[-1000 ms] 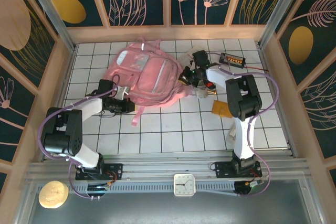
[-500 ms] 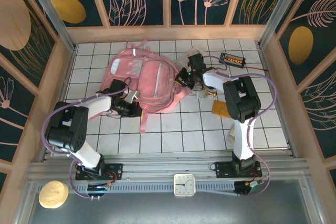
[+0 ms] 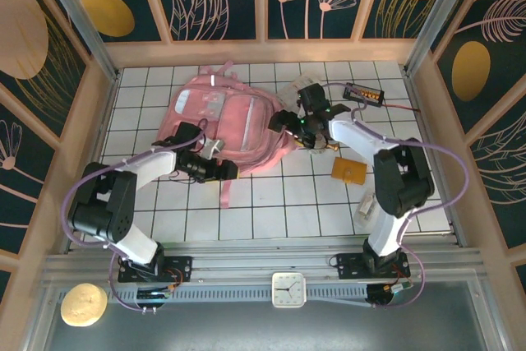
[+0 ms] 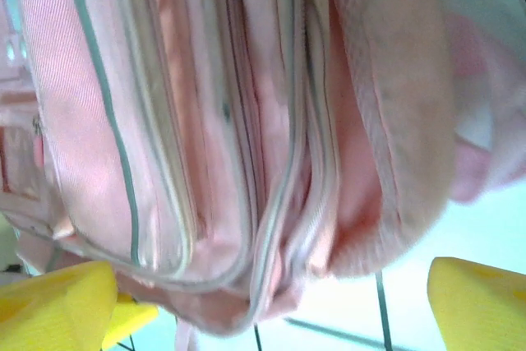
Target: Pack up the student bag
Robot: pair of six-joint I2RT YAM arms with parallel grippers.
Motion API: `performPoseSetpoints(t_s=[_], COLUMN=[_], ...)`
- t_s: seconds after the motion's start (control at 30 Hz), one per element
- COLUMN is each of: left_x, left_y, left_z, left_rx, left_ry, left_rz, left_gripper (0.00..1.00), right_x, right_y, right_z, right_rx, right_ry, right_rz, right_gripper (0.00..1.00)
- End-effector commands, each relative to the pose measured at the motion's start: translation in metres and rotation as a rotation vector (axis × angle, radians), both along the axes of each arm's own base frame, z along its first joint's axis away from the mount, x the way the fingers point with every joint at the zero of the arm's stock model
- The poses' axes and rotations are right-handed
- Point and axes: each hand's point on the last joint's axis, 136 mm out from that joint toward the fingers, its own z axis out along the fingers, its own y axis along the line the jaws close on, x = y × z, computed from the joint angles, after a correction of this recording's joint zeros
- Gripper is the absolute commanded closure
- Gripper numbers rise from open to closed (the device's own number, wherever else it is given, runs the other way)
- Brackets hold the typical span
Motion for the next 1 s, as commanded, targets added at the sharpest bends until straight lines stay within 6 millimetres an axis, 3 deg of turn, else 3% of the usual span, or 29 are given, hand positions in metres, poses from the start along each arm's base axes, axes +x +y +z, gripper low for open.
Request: performPoseSetpoints(t_s=[0.0, 0.17, 0.33, 0.5, 0.7, 0.8, 0.93, 0.97], left_x=[0.013, 0.011, -0.006, -0.008, 0.022, 0.041, 0.05, 0.05], left_y=[0.004, 0.024, 0.064, 0.086, 0.091, 0.095, 0.107, 0.109], left_z=[0.043, 0.066, 0.044, 0.027, 0.019, 0.016, 0.005, 0.0], left_rx=[-0.061, -0.105, -0.073, -0.121, -0.204, -0.182, -0.155, -0.15], left_ry=[-0.064, -0.031, 0.09, 0.149, 0.128, 0.104, 0.1, 0.11], left_rz=[0.116, 0.384, 0.625, 0.805, 0.902, 0.918, 0.965, 0.971], left_gripper=[0.01, 0.01, 0.01, 0.01, 0.01, 0.09, 0.36, 0.36], right_x=[-0.043, -0.075, -0.082, -0.085, -0.092, -0.095, -0.097, -0.097], right_y=[0.005, 0.051, 0.084, 0.097, 0.112, 0.123, 0.134, 0.135], right_z=[0.014, 0.013, 0.018, 0.018, 0.015, 0.011, 0.012, 0.012], right_rx=[-0.1, -0.097, -0.029, -0.011, 0.008, 0.02, 0.026, 0.03], right_ry=[-0.022, -0.074, -0.105, -0.107, -0.107, -0.104, -0.114, -0.114], right_rz=[0.101, 0.26, 0.324, 0.355, 0.399, 0.417, 0.43, 0.431], right_gripper=[0.01, 0.01, 0.01, 0.06, 0.16, 0.2, 0.25, 0.26])
